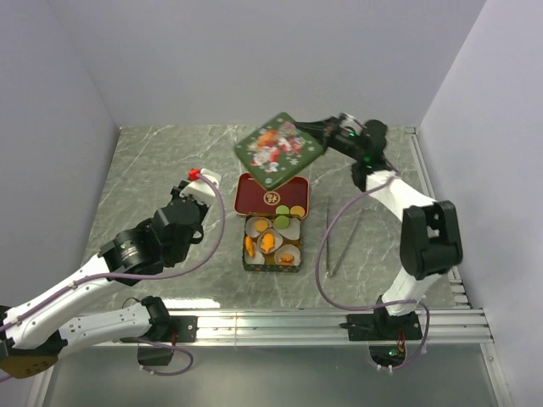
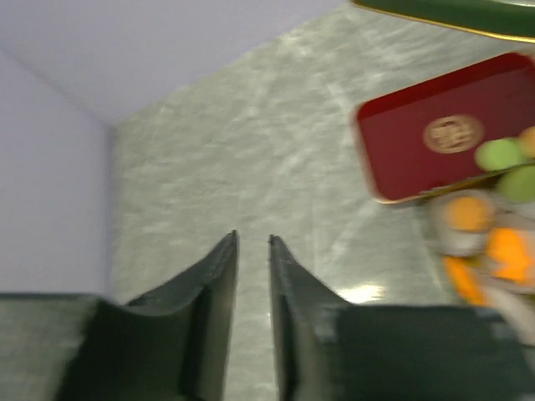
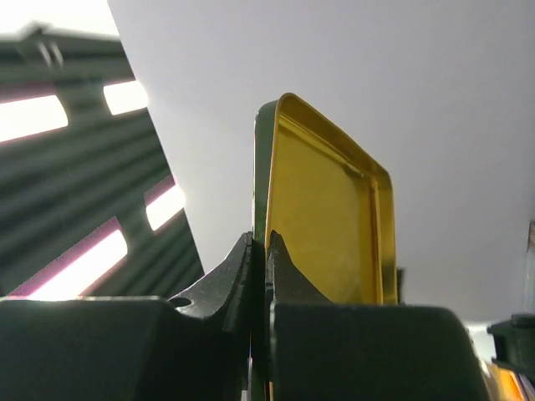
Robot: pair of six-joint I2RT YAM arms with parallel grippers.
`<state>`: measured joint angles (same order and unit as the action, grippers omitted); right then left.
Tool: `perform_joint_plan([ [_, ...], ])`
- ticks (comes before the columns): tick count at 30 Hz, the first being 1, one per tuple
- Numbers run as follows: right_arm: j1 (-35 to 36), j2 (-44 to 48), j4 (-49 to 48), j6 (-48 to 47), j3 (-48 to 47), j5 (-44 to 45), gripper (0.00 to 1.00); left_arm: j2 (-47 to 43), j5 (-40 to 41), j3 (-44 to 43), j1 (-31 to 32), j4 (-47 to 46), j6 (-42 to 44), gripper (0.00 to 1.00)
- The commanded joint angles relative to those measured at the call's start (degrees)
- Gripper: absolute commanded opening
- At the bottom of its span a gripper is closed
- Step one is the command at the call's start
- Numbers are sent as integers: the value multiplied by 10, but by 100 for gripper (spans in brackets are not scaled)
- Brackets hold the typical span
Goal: Pack the cookies
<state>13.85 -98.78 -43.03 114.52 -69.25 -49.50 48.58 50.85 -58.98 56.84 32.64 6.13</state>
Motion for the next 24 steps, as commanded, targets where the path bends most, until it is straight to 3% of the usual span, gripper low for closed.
perform_joint_plan([
  [1,-74,94,-15,147,61,-17,0,-4,-90,-40,2,57,-172,24],
  [6,-155,192,62,51,185,-45,0,38,-174,-30,1,124,-333,34],
  [9,-191,256,173,-39,217,-66,0,60,-225,-4,0,122,-362,38],
  [13,-203,316,357,-182,209,-69,0,57,-295,40,-23,60,-371,56],
  [14,-202,339,382,-219,207,-68,0,56,-344,49,-49,25,-368,58],
  [16,-202,373,426,-240,220,-69,0,63,-384,71,-93,1,-360,59],
  [20,-200,434,426,-220,264,-80,0,99,-439,96,-133,-35,-359,56],
  [24,-199,472,504,-255,257,-83,0,149,-466,106,-143,-77,-350,54],
])
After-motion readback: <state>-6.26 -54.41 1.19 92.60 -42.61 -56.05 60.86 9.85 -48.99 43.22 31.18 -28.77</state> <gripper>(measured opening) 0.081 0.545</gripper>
